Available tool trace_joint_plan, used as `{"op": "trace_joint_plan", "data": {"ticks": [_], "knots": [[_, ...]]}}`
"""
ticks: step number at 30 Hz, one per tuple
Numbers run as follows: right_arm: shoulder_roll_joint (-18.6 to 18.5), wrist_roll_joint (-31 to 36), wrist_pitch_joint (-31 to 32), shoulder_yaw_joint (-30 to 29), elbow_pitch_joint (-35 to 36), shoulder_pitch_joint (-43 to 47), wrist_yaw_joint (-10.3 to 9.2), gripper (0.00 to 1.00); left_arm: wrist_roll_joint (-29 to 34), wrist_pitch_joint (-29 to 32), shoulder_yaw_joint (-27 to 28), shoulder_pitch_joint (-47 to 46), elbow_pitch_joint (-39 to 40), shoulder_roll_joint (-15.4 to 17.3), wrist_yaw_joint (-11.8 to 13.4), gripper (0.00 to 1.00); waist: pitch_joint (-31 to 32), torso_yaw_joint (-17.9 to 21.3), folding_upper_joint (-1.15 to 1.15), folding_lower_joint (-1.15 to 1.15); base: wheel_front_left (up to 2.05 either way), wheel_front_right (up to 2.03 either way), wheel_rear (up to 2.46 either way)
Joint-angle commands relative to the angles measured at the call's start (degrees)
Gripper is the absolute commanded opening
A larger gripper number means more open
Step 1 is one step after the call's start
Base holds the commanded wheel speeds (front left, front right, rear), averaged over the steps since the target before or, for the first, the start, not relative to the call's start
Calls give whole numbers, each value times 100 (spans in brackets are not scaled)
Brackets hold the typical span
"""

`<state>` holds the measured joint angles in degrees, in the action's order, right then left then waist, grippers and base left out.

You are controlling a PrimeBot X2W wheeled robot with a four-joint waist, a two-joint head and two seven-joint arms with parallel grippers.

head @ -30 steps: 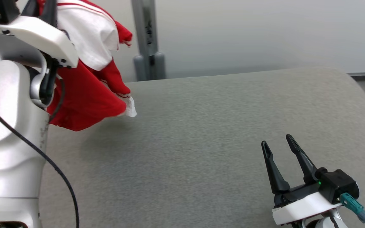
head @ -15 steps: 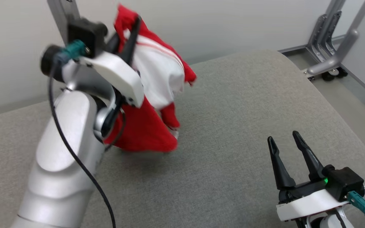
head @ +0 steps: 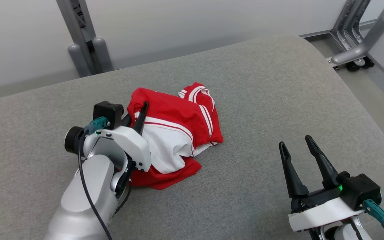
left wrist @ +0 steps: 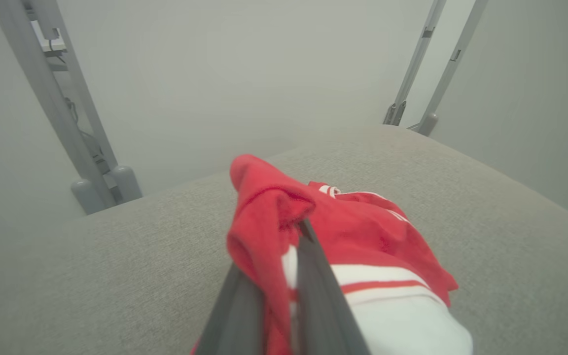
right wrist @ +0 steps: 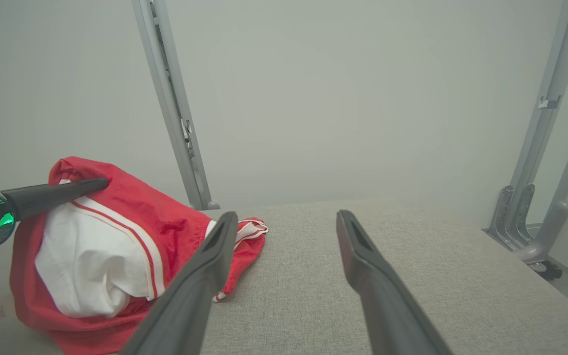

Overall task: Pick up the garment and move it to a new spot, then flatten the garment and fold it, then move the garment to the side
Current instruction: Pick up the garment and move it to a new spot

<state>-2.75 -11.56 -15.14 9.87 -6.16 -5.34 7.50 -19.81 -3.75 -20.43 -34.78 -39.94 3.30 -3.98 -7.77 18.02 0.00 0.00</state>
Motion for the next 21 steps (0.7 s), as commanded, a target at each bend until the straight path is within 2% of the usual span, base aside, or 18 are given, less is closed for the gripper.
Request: {"op": "trace_joint_plan", "data": {"ticks": [1, 2, 3, 9, 13, 16, 21], "knots": [[-27, 30, -7, 11, -9, -38, -2, 100, -41, -179, -9, 29, -134, 14, -14, 25, 48, -76, 0, 0, 0, 0, 0], [-27, 41, -8, 24, -17, -32, -2, 100, -58, -304, -12, 25, -232, 9, -1, 25, 80, -113, 0, 0, 0, 0, 0], [-28, 56, -8, 25, -23, -17, -2, 100, -44, -442, -25, 23, -325, 2, 12, 100, 127, -158, 0, 0, 0, 0, 0], [-27, 72, -7, 19, -152, 112, -2, 100, -295, -923, 163, 277, -745, 14, 112, 100, 446, -538, 0, 0, 0, 0, 0], [-27, 31, -8, 25, -228, 228, -2, 100, -375, -1089, 342, 606, -731, 64, 210, 100, 651, -848, 0, 0, 0, 0, 0], [-27, -54, -7, 80, -442, 286, -2, 100, -328, -1139, 490, 916, -407, 124, 284, 100, 771, -1085, 0, 0, 0, 0, 0], [-31, -77, -7, 139, -694, 230, -2, 100, -20, -1142, 922, 1733, 848, 143, 586, 100, 920, -1429, 0, 0, 0, 0, 0]]}}
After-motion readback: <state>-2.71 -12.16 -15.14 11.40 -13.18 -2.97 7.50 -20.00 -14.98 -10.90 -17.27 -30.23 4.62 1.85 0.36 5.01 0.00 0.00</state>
